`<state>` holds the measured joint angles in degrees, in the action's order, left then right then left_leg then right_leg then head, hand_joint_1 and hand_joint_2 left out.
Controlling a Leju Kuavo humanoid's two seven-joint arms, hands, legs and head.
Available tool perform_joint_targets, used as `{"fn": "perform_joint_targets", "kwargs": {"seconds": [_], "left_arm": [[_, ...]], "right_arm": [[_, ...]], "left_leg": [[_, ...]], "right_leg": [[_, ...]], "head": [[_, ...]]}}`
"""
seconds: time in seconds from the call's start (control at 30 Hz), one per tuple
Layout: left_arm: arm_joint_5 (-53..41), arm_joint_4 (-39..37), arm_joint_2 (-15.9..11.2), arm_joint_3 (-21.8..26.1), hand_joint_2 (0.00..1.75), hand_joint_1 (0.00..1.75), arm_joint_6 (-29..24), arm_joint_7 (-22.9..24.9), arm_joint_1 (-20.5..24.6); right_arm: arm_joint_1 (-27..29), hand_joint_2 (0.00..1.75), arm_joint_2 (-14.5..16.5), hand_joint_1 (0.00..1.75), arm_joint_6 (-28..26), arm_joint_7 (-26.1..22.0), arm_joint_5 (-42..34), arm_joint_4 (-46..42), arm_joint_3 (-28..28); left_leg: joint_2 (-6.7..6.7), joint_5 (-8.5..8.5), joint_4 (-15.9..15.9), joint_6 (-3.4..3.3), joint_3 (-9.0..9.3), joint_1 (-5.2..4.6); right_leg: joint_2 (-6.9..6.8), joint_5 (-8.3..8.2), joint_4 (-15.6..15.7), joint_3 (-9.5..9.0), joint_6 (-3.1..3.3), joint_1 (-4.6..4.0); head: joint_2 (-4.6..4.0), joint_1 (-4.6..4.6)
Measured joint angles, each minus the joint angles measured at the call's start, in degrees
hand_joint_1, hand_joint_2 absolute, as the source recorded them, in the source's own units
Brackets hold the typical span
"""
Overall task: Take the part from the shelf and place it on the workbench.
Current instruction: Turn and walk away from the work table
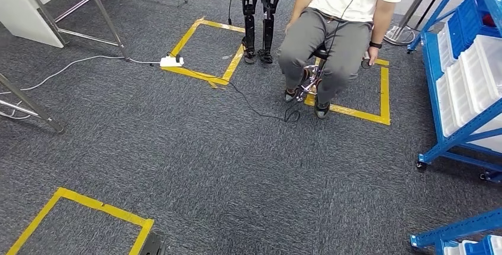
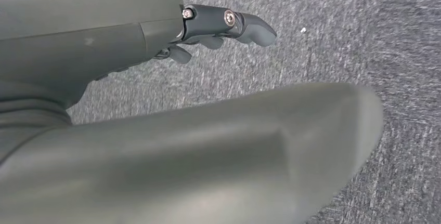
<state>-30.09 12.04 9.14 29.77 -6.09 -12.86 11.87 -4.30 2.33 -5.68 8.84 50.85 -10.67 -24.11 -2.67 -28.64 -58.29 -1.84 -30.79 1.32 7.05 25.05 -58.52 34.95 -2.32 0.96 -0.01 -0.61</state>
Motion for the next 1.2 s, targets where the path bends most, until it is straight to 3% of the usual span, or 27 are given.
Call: {"fn": "perform_joint_targets", "kwargs": {"seconds": [0.03,0.1,0.17,0.2,0.23,0.27,0.3,0.37,0.4,0.43,0.47,0.5,0.57,0.6,0.67,0.7,0.73,0.77,0.83,0.9,0.97,1.03,1.1,1.13,1.2], "left_arm": [[0.0,0.0,0.0,0.0,0.0,0.0,0.0,0.0,0.1],[-0.1,0.0,0.0,0.0,0.0,0.0,0.0,0.0,0.1],[-0.2,0.0,0.0,0.0,0.0,0.0,0.0,0.2,0.0],[-0.2,0.0,0.0,0.0,0.0,0.0,0.0,0.3,0.0],[-0.4,0.0,0.0,0.0,0.0,0.0,0.0,0.6,0.0],[-0.5,0.0,0.0,0.0,0.0,0.0,0.0,0.9,0.1],[-0.6,0.0,0.0,0.0,0.0,0.0,0.0,1.2,0.1],[-1.2,0.0,-0.1,-0.1,0.0,0.0,0.2,3.0,0.1],[-1.6,0.0,-0.1,-0.2,0.0,0.0,0.5,4.8,0.2],[-2.4,0.0,-0.2,-0.4,0.0,0.0,1.0,7.3,0.2],[-3.4,0.0,-0.2,-0.8,0.0,0.0,1.5,10.1,0.3],[-4.4,0.0,-0.2,-1.4,0.0,0.0,2.0,12.8,0.2],[-5.7,-0.1,-0.2,-2.3,0.0,0.0,2.9,16.4,0.0],[-6.0,-0.2,-0.3,-2.6,0.0,0.0,3.2,17.4,-0.2],[-6.1,-0.4,-0.3,-3.0,0.0,0.0,3.6,18.3,-0.7],[-6.2,-0.5,-0.3,-3.1,0.0,0.0,3.7,18.5,-0.9],[-6.2,-0.5,-0.3,-3.3,0.0,0.0,3.8,18.7,-1.0],[-6.3,-0.5,-0.3,-3.4,0.0,0.0,3.8,18.8,-1.1],[-6.6,-0.5,-0.4,-3.7,0.0,0.0,3.9,19.1,-1.1],[-6.8,-0.6,-0.6,-3.9,0.0,0.0,4.0,19.5,-1.1],[-7.0,-0.6,-0.6,-4.0,0.0,0.0,4.0,19.7,-1.0],[-7.0,-0.6,-0.6,-4.0,0.0,0.0,3.8,19.9,-0.9],[-7.0,-0.6,-0.6,-4.1,0.0,0.0,3.8,20.0,-1.0],[-7.0,-0.6,-0.6,-4.1,0.0,0.0,3.7,20.1,-1.0],[-7.0,-0.6,-0.7,-4.1,0.0,0.0,3.7,20.3,-1.1]], "right_arm": [[0.0,1.75,0.0,0.0,0.0,0.1,0.0,0.0,0.0],[-0.1,1.75,0.1,0.0,0.1,0.2,0.1,0.0,0.0],[-0.2,1.75,0.1,0.0,0.2,0.3,0.1,0.0,0.0],[-0.1,1.75,0.1,0.0,0.3,0.4,0.1,0.0,0.0],[0.0,1.75,0.1,0.0,0.4,0.4,0.1,0.0,0.0],[0.0,1.75,0.1,0.0,0.5,0.5,0.1,0.0,0.0],[0.0,1.75,0.1,0.0,0.5,0.5,0.2,0.0,0.0],[-0.3,1.75,0.2,0.0,0.6,0.5,0.3,0.0,0.0],[-0.4,1.75,0.2,0.0,0.7,0.5,0.5,0.0,0.0],[-0.5,1.75,0.2,0.0,0.8,0.6,0.6,0.0,0.0],[-0.5,1.75,0.2,0.0,0.9,0.7,0.9,0.0,0.0],[-0.5,1.75,0.2,0.0,1.0,0.8,1.1,0.0,0.0],[-0.7,1.75,0.1,0.0,1.1,1.0,1.5,0.0,0.0],[-0.9,1.75,0.1,0.0,1.2,1.1,1.6,0.0,0.0],[-1.1,1.75,0.1,0.0,1.4,1.2,1.6,0.0,0.0],[-1.1,1.75,0.1,0.0,1.5,1.3,1.6,0.0,0.0],[-1.0,1.75,0.0,0.0,1.6,1.3,1.6,0.0,0.0],[-1.0,1.75,0.0,0.0,1.6,1.3,1.7,0.0,0.0],[-0.9,1.75,0.1,0.0,1.7,1.3,1.8,0.0,0.0],[-1.1,1.75,0.2,0.0,1.7,1.3,1.9,0.0,-0.1],[-1.0,1.75,0.2,0.0,1.7,1.3,1.9,0.0,-0.1],[-0.8,1.75,0.2,0.0,1.7,1.3,1.9,0.0,-0.3],[-0.9,1.75,0.3,0.0,1.8,1.3,1.9,0.0,-0.4],[-0.9,1.75,0.3,0.0,1.8,1.3,1.9,0.0,-0.4],[-0.9,1.75,0.3,0.0,1.9,1.3,1.9,0.0,-0.4]], "left_leg": [[0.83,0.27,0.3,-0.52,0.06,0.0],[2.65,0.46,0.6,-1.14,0.03,-0.24],[4.54,0.42,0.6,-1.25,-0.08,-0.49],[5.39,0.39,0.6,-1.22,-0.11,-0.55],[6.18,0.35,0.6,-1.15,-0.09,-0.57],[6.9,0.27,0.5,-1.02,0.0,-0.57],[7.55,0.14,0.5,-0.81,0.14,-0.67],[8.79,-0.27,0.4,-0.11,0.49,-1.05],[9.42,-0.45,0.4,0.22,0.71,-1.21],[10.09,-0.56,0.5,0.55,0.94,-1.23],[10.6,-0.7,0.5,0.88,1.14,-1.06],[10.0,-1.16,0.1,1.23,1.16,-0.8],[6.73,-3.68,-3.4,1.77,-0.18,-0.33],[4.64,-5.69,-6.9,1.86,-1.79,-0.22],[2.85,-8.75,-14.2,1.86,-5.52,-0.18],[2.59,-8.89,-16.0,1.84,-6.62,-0.17],[2.46,-7.67,-15.4,1.76,-6.55,-0.15],[2.18,-5.61,-12.7,1.66,-5.46,-0.1],[-0.23,-1.58,-5.0,1.42,-2.11,0.15],[-2.02,-0.23,-1.0,1.11,-0.46,0.1],[-1.12,-0.03,-0.6,0.44,-0.4,-0.3],[0.32,0.58,0.2,-0.58,-0.22,-0.41],[2.07,0.96,0.7,-1.29,-0.15,-0.45],[2.97,0.96,0.7,-1.42,-0.22,-0.55],[4.73,0.93,0.6,-1.44,-0.33,-0.69]], "right_leg": [[-1.55,0.8,-1.6,0.99,0.05,-0.1],[-5.07,3.81,-8.1,4.34,0.56,-0.16],[-6.17,6.28,-15.0,7.6,0.52,0.04],[-6.37,6.38,-15.9,7.83,0.16,0.17],[-6.65,5.68,-14.5,6.82,-0.33,0.31],[-7.41,4.43,-11.0,4.69,-0.82,0.49],[-9.14,3.2,-6.6,2.13,-1.12,0.61],[-11.83,1.64,-0.7,-1.4,-0.94,0.28],[-12.29,1.44,0.2,-1.92,-0.57,0.0],[-11.58,1.31,0.3,-1.84,-0.19,-0.3],[-10.7,1.18,0.4,-1.81,0.28,-0.09],[-9.93,1.06,0.5,-1.84,0.71,0.08],[-8.44,0.76,0.7,-1.98,1.77,0.56],[-7.72,0.68,0.7,-1.89,2.15,0.47],[-6.04,0.61,0.7,-1.76,2.56,0.18],[-5.11,0.58,0.6,-1.76,2.61,0.05],[-4.22,0.58,0.6,-1.83,2.6,-0.02],[-3.4,0.57,0.6,-1.94,2.57,-0.05],[-1.88,0.55,0.4,-1.96,2.39,-0.2],[-0.62,0.34,0.3,-1.51,1.79,-0.33],[0.46,-0.07,0.6,-0.85,0.84,-0.24],[-1.11,0.48,-0.7,0.22,0.41,-0.28],[-4.5,3.04,-6.1,3.0,0.73,-0.29],[-5.54,4.65,-10.0,4.97,0.85,-0.22],[-6.26,6.36,-15.5,7.65,0.5,0.01]], "head": [[0.0,0.14],[0.01,0.37],[0.0,0.49],[0.01,0.51],[0.0,0.55],[0.0,0.55],[-0.01,0.61],[-0.01,0.55],[-0.01,0.45],[0.0,0.33],[0.0,0.22],[0.0,0.11],[0.0,-0.18],[-0.01,-0.35],[0.0,-0.4],[-0.01,-0.41],[0.0,-0.4],[0.0,-0.41],[0.0,-0.39],[0.0,-0.33],[0.0,-0.33],[-0.01,-0.25],[-0.01,0.05],[0.0,0.19],[0.0,0.31]]}}
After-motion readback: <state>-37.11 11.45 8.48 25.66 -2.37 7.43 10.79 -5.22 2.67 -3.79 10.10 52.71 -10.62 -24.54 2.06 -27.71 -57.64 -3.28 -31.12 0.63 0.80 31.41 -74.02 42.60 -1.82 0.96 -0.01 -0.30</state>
